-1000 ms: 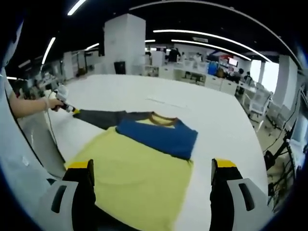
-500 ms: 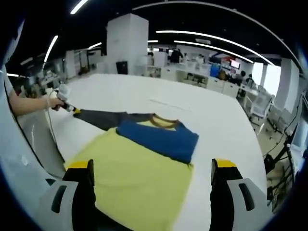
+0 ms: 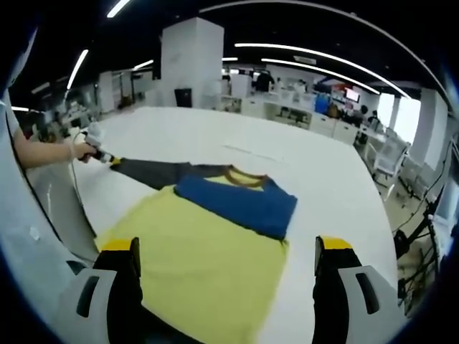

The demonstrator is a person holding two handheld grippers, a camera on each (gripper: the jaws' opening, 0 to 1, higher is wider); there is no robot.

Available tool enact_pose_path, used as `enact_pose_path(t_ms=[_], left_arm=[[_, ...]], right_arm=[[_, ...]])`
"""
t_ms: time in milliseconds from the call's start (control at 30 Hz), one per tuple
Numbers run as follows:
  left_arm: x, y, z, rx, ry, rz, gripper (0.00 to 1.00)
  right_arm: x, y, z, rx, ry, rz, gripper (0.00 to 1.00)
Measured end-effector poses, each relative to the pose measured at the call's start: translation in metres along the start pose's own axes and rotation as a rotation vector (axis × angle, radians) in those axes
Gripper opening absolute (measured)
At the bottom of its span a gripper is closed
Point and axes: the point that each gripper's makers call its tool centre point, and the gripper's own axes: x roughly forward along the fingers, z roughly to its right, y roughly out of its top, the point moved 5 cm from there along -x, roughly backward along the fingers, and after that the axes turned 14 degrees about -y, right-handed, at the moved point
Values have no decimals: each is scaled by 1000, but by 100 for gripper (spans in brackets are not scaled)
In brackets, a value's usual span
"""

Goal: Fold the garment on the visible template until the final outline fits inside the template.

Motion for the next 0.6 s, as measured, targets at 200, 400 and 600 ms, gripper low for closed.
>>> enact_pose_path(t_ms=[200,400,600], left_arm=[[0,-1,3,15,33,31,0],[-2,1,7,29,60,23,0],[-13,12,11,-30,51,93,0]], right_arm=[[-2,-8,-3,19,10,-11,100],[-3,-11,0,19,-7,-13,100],[-4,-17,3,22,-16,-21,100]])
